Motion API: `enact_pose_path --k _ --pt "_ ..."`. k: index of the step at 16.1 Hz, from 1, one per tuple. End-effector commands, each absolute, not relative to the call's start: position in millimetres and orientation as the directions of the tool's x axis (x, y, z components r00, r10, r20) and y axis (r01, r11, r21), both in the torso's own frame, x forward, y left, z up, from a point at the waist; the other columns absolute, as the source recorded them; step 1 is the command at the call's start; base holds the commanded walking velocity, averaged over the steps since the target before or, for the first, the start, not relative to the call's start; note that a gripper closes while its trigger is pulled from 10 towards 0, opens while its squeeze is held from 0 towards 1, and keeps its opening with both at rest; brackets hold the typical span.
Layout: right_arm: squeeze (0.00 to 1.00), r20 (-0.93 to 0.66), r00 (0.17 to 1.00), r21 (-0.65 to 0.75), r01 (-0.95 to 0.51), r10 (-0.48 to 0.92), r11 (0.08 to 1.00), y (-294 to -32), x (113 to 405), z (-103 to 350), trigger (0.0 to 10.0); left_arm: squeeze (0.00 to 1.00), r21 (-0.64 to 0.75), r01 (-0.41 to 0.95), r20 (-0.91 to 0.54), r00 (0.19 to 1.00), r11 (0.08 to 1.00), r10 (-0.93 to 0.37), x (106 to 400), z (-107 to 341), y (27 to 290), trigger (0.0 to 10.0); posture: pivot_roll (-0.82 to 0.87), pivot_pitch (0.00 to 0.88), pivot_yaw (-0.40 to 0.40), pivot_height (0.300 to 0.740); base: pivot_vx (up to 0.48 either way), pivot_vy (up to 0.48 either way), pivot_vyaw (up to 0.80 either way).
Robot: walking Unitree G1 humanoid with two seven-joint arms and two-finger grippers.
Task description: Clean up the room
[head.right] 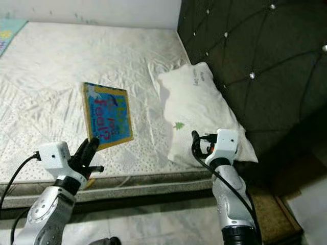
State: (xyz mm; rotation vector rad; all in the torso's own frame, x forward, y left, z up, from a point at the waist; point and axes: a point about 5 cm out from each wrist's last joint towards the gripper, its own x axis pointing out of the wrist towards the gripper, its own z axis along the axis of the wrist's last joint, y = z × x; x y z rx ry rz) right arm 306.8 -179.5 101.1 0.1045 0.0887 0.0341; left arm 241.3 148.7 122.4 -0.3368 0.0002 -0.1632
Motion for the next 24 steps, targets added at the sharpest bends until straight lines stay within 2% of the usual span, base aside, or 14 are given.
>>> enact_pose_path --k 1,6,12,17,21,24 --pt "0.0 -0.088 0.995 0.095 -0.028 0.037 0.995 -181.8 306.2 100.9 10.0 0.0 -0.322 0.184 0.082 0.983 0.929 -0.166 241.6 131.9 148.6 10.0 0.0 0.152 -0.093 0.74 0.398 0.0 0.0" --pt "0.0 -0.084 0.996 0.093 -0.03 0.037 0.995 -181.6 306.1 101.0 10.0 0.0 -0.319 0.172 0.064 0.985 0.932 -0.16 243.5 130.0 146.8 10.0 0.0 0.154 -0.092 0.74 0.368 0.0 0.26" --pt "0.0 -0.086 0.996 0.09 -0.027 0.035 0.996 -182.8 306.9 100.4 10.0 0.0 -0.309 0.147 0.04 0.989 0.94 -0.142 245.6 126.6 145.3 10.0 0.0 0.155 -0.092 0.74 0.0 0.0 0.0" --pt "0.0 -0.086 0.995 0.077 -0.034 0.041 0.996 -183.2 307.2 100.6 10.0 0.0 -0.34 0.095 0.012 0.995 0.936 -0.097 248.2 123.2 146.6 10.0 0.0 0.155 -0.097 0.74 0.0 0.0 0.65" --pt "0.0 -0.093 0.995 0.081 -0.03 0.038 0.996 -183.5 307.7 100.0 10.0 0.0 -0.354 0.099 0.013 0.995 0.93 -0.101 248.4 123.2 146.3 10.0 -0.01 0.157 -0.1 0.74 0.0 0.0 0.0" --pt "0.0 -0.095 0.995 0.083 -0.028 0.036 0.996 -183.5 308.2 100.1 10.0 0.0 -0.358 0.107 0.016 0.994 0.927 -0.109 248.6 123.6 145.3 10.0 -0.01 0.156 -0.1 0.74 0.0 0.304 0.0"
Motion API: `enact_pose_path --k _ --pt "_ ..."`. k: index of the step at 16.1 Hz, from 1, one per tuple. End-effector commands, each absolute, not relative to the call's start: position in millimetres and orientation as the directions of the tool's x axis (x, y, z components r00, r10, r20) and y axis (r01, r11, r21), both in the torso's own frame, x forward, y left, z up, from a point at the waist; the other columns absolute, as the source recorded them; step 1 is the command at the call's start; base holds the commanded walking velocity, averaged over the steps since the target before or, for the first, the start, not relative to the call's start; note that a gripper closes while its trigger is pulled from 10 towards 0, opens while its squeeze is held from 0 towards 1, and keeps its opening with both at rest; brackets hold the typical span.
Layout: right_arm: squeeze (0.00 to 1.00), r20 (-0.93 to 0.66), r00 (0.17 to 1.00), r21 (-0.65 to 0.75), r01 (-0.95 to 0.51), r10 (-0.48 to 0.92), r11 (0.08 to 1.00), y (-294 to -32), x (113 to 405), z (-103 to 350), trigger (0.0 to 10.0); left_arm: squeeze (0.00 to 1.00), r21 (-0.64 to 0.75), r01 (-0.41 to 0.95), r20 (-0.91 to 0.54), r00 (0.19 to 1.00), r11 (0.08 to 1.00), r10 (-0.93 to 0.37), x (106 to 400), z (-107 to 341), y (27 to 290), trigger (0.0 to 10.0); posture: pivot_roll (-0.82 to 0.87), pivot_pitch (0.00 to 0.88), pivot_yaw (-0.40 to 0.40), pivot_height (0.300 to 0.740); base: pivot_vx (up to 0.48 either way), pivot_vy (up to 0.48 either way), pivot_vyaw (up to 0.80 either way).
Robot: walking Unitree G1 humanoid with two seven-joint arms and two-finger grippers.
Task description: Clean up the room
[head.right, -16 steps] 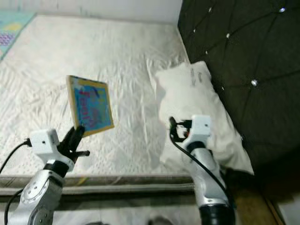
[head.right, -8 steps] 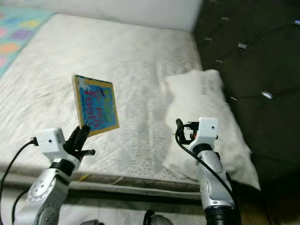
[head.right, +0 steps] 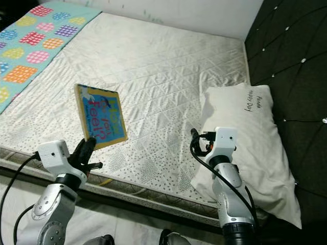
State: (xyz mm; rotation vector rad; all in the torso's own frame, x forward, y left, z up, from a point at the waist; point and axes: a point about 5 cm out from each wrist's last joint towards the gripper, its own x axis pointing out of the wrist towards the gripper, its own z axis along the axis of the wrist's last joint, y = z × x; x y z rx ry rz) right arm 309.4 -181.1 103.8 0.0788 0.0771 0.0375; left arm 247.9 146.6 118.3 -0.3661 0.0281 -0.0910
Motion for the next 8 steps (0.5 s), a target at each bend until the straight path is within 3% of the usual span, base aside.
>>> enact_pose_path --k 1,2,8 --pt "0.0 -0.094 0.995 0.084 -0.028 0.036 0.996 -183.4 308.4 100.2 10.0 0.0 -0.358 0.108 0.016 0.994 0.927 -0.11 248.6 123.8 145.1 10.0 -0.01 0.156 -0.1 0.74 0.0 0.334 0.0" --pt "0.0 -0.099 0.995 0.09 -0.026 0.035 0.996 -183.2 308.6 99.6 10.0 0.0 -0.356 0.111 0.016 0.994 0.928 -0.112 249.0 123.8 144.9 10.0 -0.01 0.155 -0.099 0.74 0.0 0.0 0.0" --pt "0.0 -0.1 0.995 0.096 -0.023 0.032 0.995 -183.5 309.2 99.3 10.0 0.0 -0.357 0.116 0.019 0.993 0.927 -0.117 250.0 123.9 144.2 10.0 -0.01 0.148 -0.096 0.74 0.0 0.0 -0.75"
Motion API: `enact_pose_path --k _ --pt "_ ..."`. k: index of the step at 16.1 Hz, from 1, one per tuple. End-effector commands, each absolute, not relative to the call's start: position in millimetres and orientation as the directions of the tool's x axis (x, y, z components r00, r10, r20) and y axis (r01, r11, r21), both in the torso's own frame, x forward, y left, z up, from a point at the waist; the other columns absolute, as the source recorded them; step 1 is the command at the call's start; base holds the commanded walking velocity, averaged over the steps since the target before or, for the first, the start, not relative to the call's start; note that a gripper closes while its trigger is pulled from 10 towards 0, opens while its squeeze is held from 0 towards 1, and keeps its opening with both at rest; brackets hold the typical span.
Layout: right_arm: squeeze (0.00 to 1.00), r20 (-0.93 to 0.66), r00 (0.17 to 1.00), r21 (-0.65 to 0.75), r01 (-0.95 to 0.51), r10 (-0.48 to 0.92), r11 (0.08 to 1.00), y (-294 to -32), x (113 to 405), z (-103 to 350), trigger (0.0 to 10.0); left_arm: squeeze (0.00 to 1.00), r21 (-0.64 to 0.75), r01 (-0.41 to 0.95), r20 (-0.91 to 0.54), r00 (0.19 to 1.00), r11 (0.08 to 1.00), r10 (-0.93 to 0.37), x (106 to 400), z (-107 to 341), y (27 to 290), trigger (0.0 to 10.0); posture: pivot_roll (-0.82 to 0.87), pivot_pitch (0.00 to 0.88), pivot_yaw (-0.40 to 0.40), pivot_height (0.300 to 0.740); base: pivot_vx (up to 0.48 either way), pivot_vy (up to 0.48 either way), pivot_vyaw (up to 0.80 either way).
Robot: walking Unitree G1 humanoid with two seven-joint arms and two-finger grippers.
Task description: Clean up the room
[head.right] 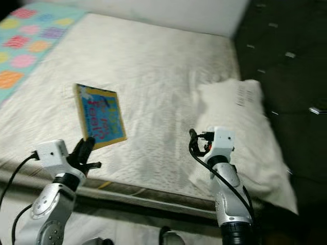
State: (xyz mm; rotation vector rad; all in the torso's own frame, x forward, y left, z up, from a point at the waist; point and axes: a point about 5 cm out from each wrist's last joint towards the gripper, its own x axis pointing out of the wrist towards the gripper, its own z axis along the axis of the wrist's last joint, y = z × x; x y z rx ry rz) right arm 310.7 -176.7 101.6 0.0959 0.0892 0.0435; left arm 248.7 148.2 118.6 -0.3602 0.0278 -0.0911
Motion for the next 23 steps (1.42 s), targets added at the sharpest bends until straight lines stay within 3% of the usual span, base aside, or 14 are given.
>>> enact_pose_path --k 1,5,10,16,23 --pt "0.0 -0.099 0.995 0.097 -0.022 0.032 0.995 -184 309 99 10.0 0.0 -0.361 0.117 0.019 0.993 0.925 -0.118 250 124 144 10.0 -0.01 0.147 -0.096 0.74 0.0 0.0 0.0" --pt "0.0 -0.097 0.995 0.099 -0.026 0.035 0.995 -184 311 100 10.0 0.0 -0.371 0.133 0.04 0.991 0.919 -0.127 253 126 143 10.0 -0.01 0.138 -0.096 0.74 0.0 0.0 0.0" --pt "0.0 -0.094 0.995 0.098 -0.028 0.037 0.995 -184 312 101 10.0 0.0 -0.38 0.157 0.045 0.987 0.911 -0.152 253 125 142 10.0 -0.01 0.129 -0.1 0.74 0.0 0.0 -0.77" --pt "0.0 -0.094 0.995 0.094 -0.028 0.036 0.995 -185 311 101 10.0 0.0 -0.42 0.044 -0.042 0.997 0.906 -0.068 254 105 161 10.0 -0.02 0.141 -0.106 0.74 0.0 0.0 -0.41" --pt "0.0 -0.106 0.994 0.036 -0.011 0.014 0.999 -210 303 105 10.0 0.0 -0.528 0.165 -0.103 0.961 0.833 -0.256 262 95 157 10.0 -0.06 0.178 -0.118 0.74 0.0 0.0 0.0"
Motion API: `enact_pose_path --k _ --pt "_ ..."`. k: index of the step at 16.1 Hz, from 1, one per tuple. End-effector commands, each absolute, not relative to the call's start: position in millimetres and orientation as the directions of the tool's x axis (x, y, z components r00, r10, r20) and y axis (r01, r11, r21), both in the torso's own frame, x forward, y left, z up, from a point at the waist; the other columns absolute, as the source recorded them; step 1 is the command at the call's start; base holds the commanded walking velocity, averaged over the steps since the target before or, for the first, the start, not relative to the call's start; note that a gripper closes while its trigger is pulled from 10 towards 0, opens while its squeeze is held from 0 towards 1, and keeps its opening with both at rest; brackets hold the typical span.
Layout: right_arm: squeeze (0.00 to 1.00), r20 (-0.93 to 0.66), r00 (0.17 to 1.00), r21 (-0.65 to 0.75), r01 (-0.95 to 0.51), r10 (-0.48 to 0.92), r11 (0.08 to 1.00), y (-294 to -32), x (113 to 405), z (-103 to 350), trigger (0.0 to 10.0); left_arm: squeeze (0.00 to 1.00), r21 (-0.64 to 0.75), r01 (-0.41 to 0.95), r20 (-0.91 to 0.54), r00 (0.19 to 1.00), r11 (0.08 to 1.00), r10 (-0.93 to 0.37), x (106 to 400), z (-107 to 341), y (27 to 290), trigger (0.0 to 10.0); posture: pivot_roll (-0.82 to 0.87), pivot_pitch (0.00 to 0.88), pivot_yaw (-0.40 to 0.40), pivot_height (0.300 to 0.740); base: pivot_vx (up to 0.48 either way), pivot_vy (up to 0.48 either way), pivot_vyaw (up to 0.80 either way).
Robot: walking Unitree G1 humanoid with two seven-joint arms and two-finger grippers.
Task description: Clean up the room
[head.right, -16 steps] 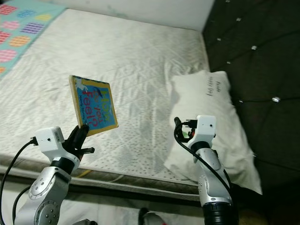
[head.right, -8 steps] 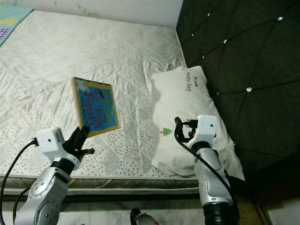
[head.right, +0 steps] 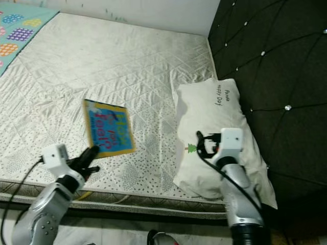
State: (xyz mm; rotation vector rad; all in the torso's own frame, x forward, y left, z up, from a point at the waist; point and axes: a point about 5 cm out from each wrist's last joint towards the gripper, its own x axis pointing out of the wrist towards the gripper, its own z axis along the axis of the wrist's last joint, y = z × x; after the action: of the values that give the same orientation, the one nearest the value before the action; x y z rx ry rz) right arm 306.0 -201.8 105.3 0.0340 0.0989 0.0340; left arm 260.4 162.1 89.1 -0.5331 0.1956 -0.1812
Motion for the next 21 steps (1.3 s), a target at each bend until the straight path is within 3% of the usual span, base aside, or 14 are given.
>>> enact_pose_path --k 1,3,16,21 --pt "0.0 -0.107 0.994 0.034 -0.007 0.011 0.999 -212 302 105 10.0 0.0 -0.528 0.167 -0.098 0.962 0.833 -0.255 262 96 156 10.0 -0.06 0.18 -0.122 0.74 0.0 0.0 0.0" --pt "0.0 -0.114 0.993 0.038 -0.006 0.01 0.999 -211 300 105 10.0 0.0 -0.539 0.168 -0.087 0.964 0.826 -0.253 261 96 153 10.0 -0.07 0.183 -0.128 0.74 0.0 0.0 0.0" --pt "0.0 -0.125 0.992 0.053 -0.009 0.016 0.999 -204 304 103 10.0 0.0 -0.568 0.185 -0.037 0.967 0.802 -0.25 264 104 153 10.0 -0.06 0.172 -0.121 0.74 0.0 0.0 -0.74" --pt "0.0 -0.121 0.992 0.053 -0.014 0.021 0.998 -203 306 104 10.0 0.0 -0.588 0.166 -0.021 0.975 0.792 -0.22 266 107 156 10.0 -0.06 0.167 -0.124 0.74 0.0 -0.189 -0.7"
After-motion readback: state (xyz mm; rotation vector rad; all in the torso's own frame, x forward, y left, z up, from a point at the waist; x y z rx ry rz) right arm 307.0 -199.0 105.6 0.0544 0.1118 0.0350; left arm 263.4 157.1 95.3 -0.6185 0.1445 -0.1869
